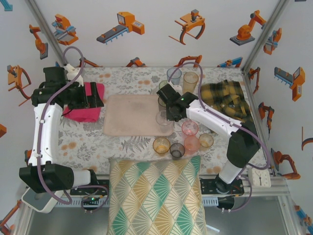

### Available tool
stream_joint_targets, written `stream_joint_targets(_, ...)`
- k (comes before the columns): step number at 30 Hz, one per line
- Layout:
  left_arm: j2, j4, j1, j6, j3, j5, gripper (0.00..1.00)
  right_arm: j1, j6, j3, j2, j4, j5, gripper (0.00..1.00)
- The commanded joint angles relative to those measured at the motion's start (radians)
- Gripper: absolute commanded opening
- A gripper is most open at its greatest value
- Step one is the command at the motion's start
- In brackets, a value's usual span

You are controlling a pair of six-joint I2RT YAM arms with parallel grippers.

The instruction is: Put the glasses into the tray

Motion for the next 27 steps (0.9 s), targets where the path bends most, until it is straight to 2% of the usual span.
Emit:
stream_joint_targets(1,-0.024,0.007,0.006,-0.013,-0.009,0.024,0.97,0.001,0.013,-0.008,0.0,-0.023,0.042,0.02)
stream_joint_targets(16,-0.031,0.01,0.013,-0.017,-0.018,0.028,0.97,-0.016,0.016,-0.001,0.0,-0.033,0.043,0.06)
stream_joint_targets(27,-0.031,0.014,0.016,-0.021,-0.019,0.034,0.97,-0.025,0.023,0.005,0.002,-0.047,0.043,0.12)
